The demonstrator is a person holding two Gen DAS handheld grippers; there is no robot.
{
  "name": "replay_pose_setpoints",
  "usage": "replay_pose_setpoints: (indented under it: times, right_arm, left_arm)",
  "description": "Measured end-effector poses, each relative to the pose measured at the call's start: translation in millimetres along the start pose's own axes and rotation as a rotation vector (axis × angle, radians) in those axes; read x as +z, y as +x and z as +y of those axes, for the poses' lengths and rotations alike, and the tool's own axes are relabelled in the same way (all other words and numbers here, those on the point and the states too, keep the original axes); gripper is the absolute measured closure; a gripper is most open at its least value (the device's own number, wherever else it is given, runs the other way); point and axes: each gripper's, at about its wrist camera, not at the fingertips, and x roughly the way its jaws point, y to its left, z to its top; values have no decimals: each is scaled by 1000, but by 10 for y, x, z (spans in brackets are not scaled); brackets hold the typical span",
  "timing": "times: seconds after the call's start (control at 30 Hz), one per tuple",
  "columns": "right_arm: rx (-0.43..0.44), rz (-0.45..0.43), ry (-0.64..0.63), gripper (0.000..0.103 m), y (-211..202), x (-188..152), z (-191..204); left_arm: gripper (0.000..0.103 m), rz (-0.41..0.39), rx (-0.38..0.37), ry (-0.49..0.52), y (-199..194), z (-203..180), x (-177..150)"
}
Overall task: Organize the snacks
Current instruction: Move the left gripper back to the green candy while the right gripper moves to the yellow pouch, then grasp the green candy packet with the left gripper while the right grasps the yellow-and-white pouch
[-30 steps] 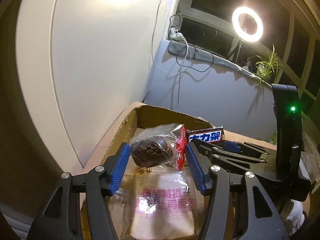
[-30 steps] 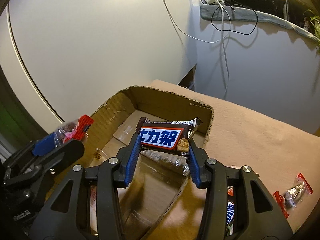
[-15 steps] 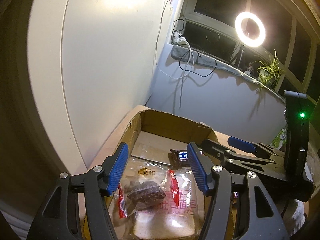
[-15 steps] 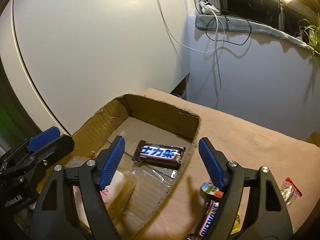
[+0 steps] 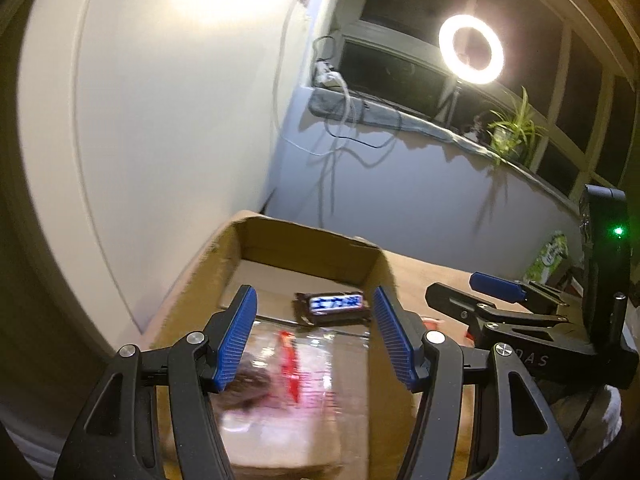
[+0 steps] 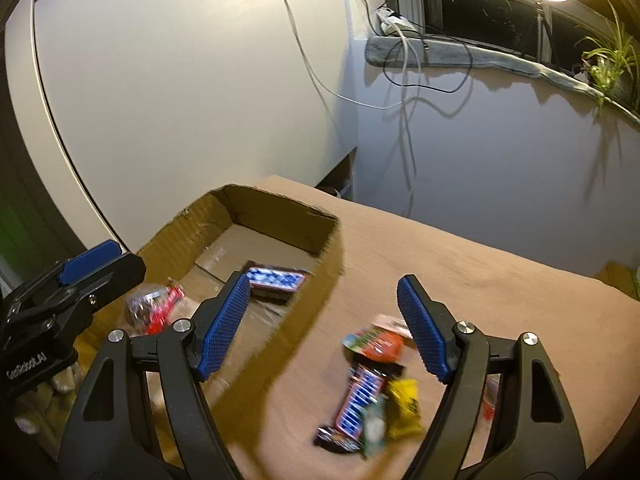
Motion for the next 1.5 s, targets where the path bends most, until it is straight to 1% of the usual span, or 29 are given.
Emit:
replay_pose_setpoints:
  times: [0.2, 0.43, 0.53, 0.6, 0.77, 0.83, 0.97, 1.07, 1.27, 1.37, 1.5]
  right_arm:
    - [-36, 11, 11, 24, -231, -165, -258]
    - [-88, 34, 52, 24, -509, -471, -678]
    - [-122, 45, 57, 24, -604, -628, -836]
    - [-153, 48, 60, 24, -673, -734, -936]
    - [-198, 58, 89, 24, -870, -993, -1198]
    - [-223, 67, 91, 24, -930, -1115, -1283]
    - [-253, 103, 88, 24, -964, -1322, -1391]
    - [-271, 121, 87, 24, -964, -1427, -1467]
    - [-232, 150, 128, 24, -941, -1505, -1616]
    - [-222, 163, 110, 25, -929, -1528, -1586]
    - [-223, 179, 109, 34, -892, -1543, -1591]
  left_arm:
    - [43, 17, -40, 57, 34, -275, -54]
    - [43, 59, -91, 121, 117, -611, -172]
    - [43, 84, -117, 179, 142, -832, -280]
    - [44, 112, -140, 208, 177, -948, -361]
    - [52, 200, -227, 246, 266, -1171, -560]
    - [55, 237, -250, 258, 315, -1254, -633]
    - [59, 288, -264, 297, 383, -1412, -776]
    - [62, 309, -275, 313, 397, -1483, -845]
    - [65, 348, -284, 339, 442, -1581, -936]
    - [68, 360, -274, 351, 481, -1603, -979]
    - [70, 373, -263, 353, 536, -1610, -1000]
